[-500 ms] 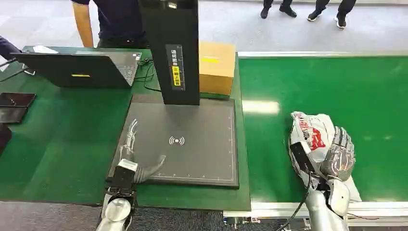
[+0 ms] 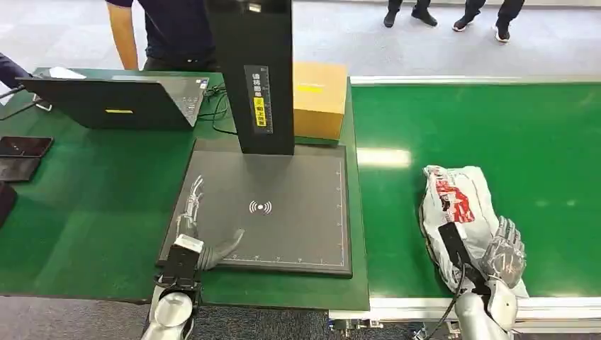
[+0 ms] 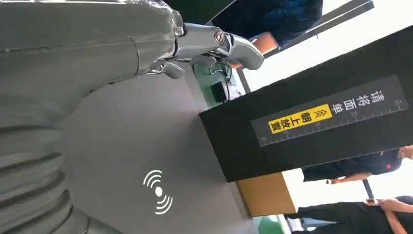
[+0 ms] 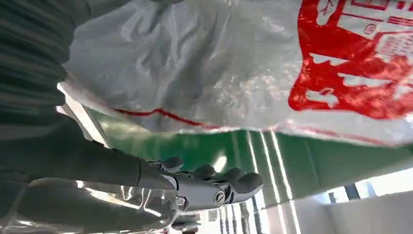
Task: Moved the parcel from conveyor to table for the left to box.
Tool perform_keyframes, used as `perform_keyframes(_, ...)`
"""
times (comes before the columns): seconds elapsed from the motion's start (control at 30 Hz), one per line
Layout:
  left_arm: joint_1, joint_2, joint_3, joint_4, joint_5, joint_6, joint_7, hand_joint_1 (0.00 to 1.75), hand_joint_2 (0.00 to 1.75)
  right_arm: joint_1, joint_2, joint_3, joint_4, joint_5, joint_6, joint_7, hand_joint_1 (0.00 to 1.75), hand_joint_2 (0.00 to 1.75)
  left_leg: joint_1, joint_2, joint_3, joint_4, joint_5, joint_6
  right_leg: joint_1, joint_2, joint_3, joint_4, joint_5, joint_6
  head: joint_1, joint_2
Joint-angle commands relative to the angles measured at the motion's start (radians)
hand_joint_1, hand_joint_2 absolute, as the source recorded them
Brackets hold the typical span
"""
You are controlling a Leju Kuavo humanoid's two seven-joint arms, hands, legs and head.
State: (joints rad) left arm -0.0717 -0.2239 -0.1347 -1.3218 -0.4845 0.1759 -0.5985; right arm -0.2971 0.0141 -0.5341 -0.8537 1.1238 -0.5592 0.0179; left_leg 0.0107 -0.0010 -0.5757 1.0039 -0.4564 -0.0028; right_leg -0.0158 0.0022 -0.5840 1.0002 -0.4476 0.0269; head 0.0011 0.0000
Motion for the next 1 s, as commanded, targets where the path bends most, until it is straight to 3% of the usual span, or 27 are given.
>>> perform_keyframes(0.03,-0.023,0.002,-0.001,0.028,0.003,-0.007,0.005,0.00,1.75,-0.034,-0.029,-0.069,0.204,0.023,0.052,0.024,0.00,1.75,0.001,-0.002,0.002,-0.001,0.000,0.000,0.001,-0.002,0.003,-0.002,0.000,-0.001,0.000,0.000)
perform_keyframes(0.3,-0.029,0.002,0.000,0.034,0.000,-0.007,0.008,0.00,1.75,-0.050,-0.038,-0.067,0.245,0.055,0.103,0.041,0.07,1.75,0.001,-0.003,0.007,-0.001,0.000,0.001,0.001,-0.003,0.008,-0.004,0.000,0.000,0.000,0.000)
perform_keyframes(0.33,-0.028,0.002,0.000,0.034,0.000,-0.007,0.008,0.00,1.75,-0.052,-0.039,-0.067,0.245,0.056,0.102,0.040,1.27,1.75,0.001,-0.003,0.007,-0.002,0.001,0.001,0.001,-0.004,0.009,-0.005,0.000,-0.001,0.000,0.000)
perform_keyframes(0.43,-0.028,0.000,-0.001,0.034,-0.001,-0.009,0.009,0.00,1.75,-0.056,-0.039,-0.080,0.245,0.064,0.100,0.033,1.61,1.75,0.000,-0.003,0.008,-0.002,0.001,0.002,0.001,-0.003,0.010,-0.005,0.001,0.000,0.000,0.000)
perform_keyframes(0.87,-0.021,-0.002,-0.001,0.028,-0.007,-0.012,0.015,0.00,1.75,-0.053,-0.024,-0.090,0.207,0.081,0.097,0.016,1.71,1.75,0.000,-0.003,0.009,0.000,0.001,0.003,0.000,-0.003,0.014,-0.007,0.002,0.004,0.000,0.000)
perform_keyframes(1.0,-0.017,-0.002,0.001,0.023,-0.007,-0.013,0.016,0.00,1.75,-0.049,-0.012,-0.090,0.174,0.080,0.059,-0.001,1.66,1.75,0.000,-0.003,0.009,-0.001,0.001,0.004,0.000,-0.003,0.013,-0.008,0.002,0.003,0.000,0.000)
